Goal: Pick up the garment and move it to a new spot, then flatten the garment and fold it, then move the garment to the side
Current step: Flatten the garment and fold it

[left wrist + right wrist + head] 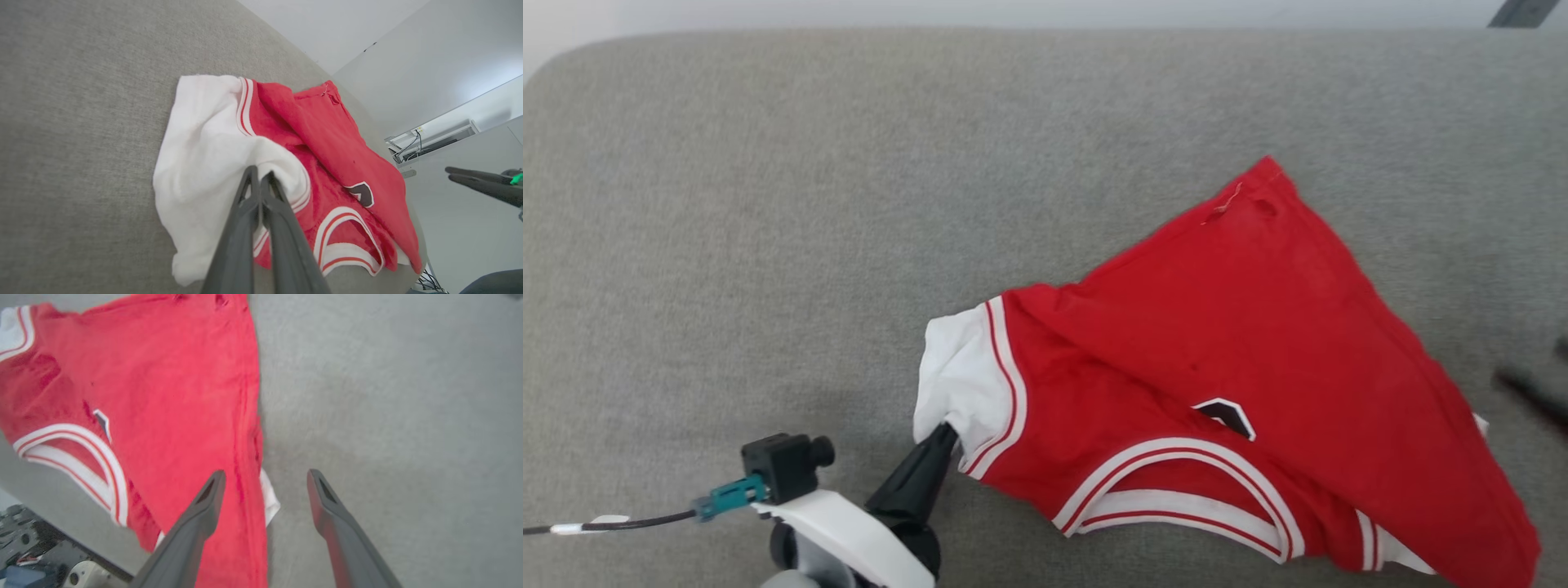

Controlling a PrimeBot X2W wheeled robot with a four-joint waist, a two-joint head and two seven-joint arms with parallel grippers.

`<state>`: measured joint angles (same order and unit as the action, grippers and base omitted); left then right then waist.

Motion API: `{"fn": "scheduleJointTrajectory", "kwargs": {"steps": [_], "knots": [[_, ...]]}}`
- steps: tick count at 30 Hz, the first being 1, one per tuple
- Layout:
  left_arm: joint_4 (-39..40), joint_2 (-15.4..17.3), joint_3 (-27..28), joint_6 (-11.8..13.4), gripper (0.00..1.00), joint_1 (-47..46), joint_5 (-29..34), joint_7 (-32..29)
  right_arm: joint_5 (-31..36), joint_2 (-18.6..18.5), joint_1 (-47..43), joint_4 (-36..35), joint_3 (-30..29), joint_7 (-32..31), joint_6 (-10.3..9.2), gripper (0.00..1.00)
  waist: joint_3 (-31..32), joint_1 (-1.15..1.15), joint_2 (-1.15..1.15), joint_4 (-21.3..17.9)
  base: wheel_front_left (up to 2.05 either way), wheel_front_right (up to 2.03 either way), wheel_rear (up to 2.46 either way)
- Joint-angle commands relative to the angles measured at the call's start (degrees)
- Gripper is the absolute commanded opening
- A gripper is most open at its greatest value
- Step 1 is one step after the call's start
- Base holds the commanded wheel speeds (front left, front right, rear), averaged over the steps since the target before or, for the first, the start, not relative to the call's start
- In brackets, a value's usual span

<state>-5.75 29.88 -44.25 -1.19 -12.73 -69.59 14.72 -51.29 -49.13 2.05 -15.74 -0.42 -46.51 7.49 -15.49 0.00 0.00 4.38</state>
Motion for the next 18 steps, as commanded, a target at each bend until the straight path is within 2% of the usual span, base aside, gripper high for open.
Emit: {"fn": "scheduleJointTrajectory", "kwargs": {"steps": [1, 4, 6, 11, 15, 16, 18], "knots": [[0.2, -0.4, 0.1, -0.2, 0.00, -0.8, 0.9, 0.3, 0.6, -0.1, 1.4, -0.2, -0.2, -0.3, 0.00, 1.00, -1.0, 0.00, 0.00, 0.9, 0.00, 0.00, 0.00], [0.2, -1.4, -0.2, -0.4, 0.00, -1.8, 1.4, 0.3, 2.6, 1.7, 8.7, 0.2, 0.6, 1.1, 0.00, 1.00, -3.0, 0.00, 0.00, 2.4, 0.00, 0.00, 0.00], [-0.1, -2.2, -0.5, -0.7, 0.00, -2.6, 1.9, 0.3, 3.6, 3.4, 14.0, 2.2, 3.3, 1.1, 0.00, 1.00, -4.5, 0.00, 0.00, 3.3, 0.00, 0.00, 0.00], [-1.2, -4.4, -1.5, -1.6, 0.00, -5.1, 2.9, -0.1, 7.1, 7.1, 27.6, 12.6, 11.2, 3.1, -0.01, 1.00, -8.1, 0.00, 0.00, 5.9, 0.00, 0.00, 0.00], [-2.7, -6.3, -2.1, -2.7, 0.00, -6.5, 3.2, -0.2, 8.9, 7.2, 35.2, 21.6, 18.2, 4.3, 0.00, 1.00, -10.4, 0.00, 0.00, 8.1, 0.00, 0.00, 0.00], [-3.6, -7.2, -2.5, -3.2, 0.00, -7.1, 3.4, -0.1, 9.5, 6.5, 37.7, 24.8, 21.9, 4.5, -0.01, 1.00, -11.4, 0.00, 0.00, 9.0, 0.00, 0.00, 0.00], [-4.6, -8.0, -2.8, -3.6, 0.00, -7.4, 3.6, -0.1, 9.3, 6.2, 39.8, 27.2, 24.9, 5.1, -0.01, 1.00, -12.2, 0.00, 0.00, 9.8, 0.00, 0.00, 0.00]]}}
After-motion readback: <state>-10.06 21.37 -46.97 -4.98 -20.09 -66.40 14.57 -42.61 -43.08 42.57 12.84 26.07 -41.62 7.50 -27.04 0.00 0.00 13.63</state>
